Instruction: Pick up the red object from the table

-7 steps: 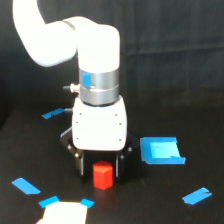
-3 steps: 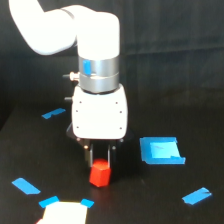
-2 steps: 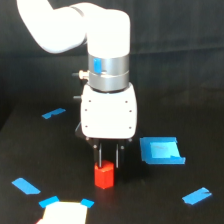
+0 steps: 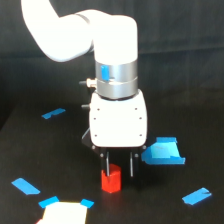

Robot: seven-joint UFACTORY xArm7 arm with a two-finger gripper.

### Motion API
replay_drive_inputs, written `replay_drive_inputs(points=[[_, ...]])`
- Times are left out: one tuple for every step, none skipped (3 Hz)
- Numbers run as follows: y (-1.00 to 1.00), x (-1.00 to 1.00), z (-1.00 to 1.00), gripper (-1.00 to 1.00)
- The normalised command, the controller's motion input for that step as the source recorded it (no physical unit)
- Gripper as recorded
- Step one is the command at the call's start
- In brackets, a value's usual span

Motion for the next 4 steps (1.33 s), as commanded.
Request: replay_drive_inputs(points=[[0.40,-0.79,1.00,-0.81],[-0.45,0.47,-1.00,1.00],[0.91,-1.00,1.00,-1.00],[1.00,-0.48,1.00,-0.99]])
